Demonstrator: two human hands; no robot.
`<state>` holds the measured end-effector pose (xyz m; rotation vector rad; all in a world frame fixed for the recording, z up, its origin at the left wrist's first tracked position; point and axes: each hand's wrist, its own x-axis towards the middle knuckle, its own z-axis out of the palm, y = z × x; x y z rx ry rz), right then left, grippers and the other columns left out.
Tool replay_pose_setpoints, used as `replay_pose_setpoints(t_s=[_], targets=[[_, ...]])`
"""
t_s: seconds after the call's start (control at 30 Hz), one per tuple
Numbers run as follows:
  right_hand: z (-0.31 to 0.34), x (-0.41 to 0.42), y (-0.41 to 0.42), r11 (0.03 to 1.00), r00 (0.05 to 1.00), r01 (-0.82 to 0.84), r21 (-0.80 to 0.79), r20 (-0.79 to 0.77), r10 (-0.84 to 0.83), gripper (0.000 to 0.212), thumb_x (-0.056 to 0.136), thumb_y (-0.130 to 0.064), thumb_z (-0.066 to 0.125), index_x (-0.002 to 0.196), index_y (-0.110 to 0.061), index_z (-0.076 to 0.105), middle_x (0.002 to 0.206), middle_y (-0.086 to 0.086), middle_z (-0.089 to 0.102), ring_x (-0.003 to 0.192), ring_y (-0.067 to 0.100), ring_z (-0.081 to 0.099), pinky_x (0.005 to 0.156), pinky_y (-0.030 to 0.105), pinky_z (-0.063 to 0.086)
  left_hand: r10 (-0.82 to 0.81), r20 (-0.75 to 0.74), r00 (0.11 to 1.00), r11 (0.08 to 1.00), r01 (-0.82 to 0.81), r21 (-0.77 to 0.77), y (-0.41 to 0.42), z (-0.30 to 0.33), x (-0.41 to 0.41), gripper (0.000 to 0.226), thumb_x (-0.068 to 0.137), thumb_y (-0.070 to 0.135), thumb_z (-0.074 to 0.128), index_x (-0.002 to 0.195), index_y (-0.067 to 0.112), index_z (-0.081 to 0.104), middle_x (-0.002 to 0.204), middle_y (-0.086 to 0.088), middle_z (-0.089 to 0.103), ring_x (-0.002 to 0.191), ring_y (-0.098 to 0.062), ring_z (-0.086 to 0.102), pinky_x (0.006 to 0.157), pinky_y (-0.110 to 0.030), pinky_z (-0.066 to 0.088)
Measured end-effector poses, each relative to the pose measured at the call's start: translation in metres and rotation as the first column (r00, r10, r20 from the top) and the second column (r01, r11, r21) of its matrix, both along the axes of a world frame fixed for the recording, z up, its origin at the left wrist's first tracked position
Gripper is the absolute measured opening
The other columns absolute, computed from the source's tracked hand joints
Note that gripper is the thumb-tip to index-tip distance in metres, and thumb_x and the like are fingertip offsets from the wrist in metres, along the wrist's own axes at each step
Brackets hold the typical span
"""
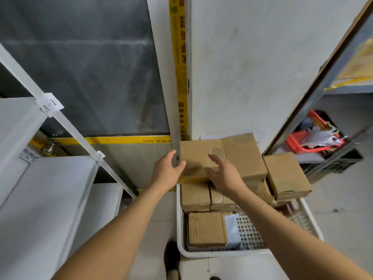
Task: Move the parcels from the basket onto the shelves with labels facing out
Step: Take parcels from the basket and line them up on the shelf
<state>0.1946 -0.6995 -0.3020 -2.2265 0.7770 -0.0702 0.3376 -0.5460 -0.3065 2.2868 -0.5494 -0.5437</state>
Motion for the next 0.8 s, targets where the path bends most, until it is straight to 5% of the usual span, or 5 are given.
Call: replay_pose_setpoints(t_s=[0.23,0.37,0.53,0.7,0.8], targets=[[-0.056,0.032,0.031,0.867,0.925,0.379,0.324,-0.114,-0.361,0.049,0.099,-0.040,0.071,0.139,-0.016,0.057,0.128,-0.002,0.069,0.110,0.011,0.063,0.089,0.024,0.047,-0.106,-0.124,0.987,0.994,0.109,0.020,-0.038,-0.043,0.075,0.083,0.098,0.050,0.067,0.166,0.030,0.023,0.168,-0.003,0.035,0.150,-0.027,0.040,0.119,-0.045,0.041],[-0.085,0.059,0.044,0.579,0.790,0.555,0.597,-0.162,-0.591,0.075,0.080,-0.071,0.076,0.135,-0.023,0.062,0.118,-0.009,0.075,0.110,0.012,0.069,0.100,0.037,0.056,-0.205,-0.212,0.955,0.979,0.200,-0.046,-0.056,-0.057,0.107,0.081,0.101,0.042,0.066,0.167,0.030,0.020,0.168,-0.001,0.034,0.151,-0.025,0.036,0.114,-0.041,0.041],[-0.092,0.091,0.052,0.189,0.570,0.529,0.827,-0.181,-0.801,0.063,0.095,-0.041,0.077,0.144,-0.011,0.052,0.131,0.002,0.069,0.122,0.021,0.066,0.112,0.044,0.051,-0.281,-0.299,0.912,0.959,0.262,-0.105,-0.065,-0.081,0.133,0.069,0.099,0.039,0.070,0.159,0.031,0.037,0.159,-0.001,0.044,0.143,-0.023,0.044,0.103,-0.034,0.044],[-0.096,0.104,0.063,0.129,0.481,0.526,0.841,-0.169,-0.860,0.066,0.094,-0.039,0.078,0.148,-0.018,0.046,0.134,0.001,0.065,0.118,0.021,0.064,0.097,0.044,0.058,-0.304,-0.297,0.905,0.949,0.263,-0.172,-0.051,-0.092,0.137,0.039,0.096,0.032,0.074,0.128,0.030,0.053,0.131,0.001,0.060,0.116,-0.017,0.061,0.080,-0.024,0.053],[-0.098,0.100,0.069,0.127,0.481,0.537,0.834,-0.179,-0.858,0.065,0.097,-0.036,0.074,0.150,-0.021,0.041,0.130,0.000,0.063,0.116,0.023,0.063,0.092,0.046,0.057,-0.313,-0.287,0.905,0.943,0.261,-0.205,-0.034,-0.089,0.130,0.032,0.095,0.033,0.075,0.119,0.028,0.053,0.118,0.005,0.061,0.106,-0.012,0.062,0.080,-0.027,0.057]])
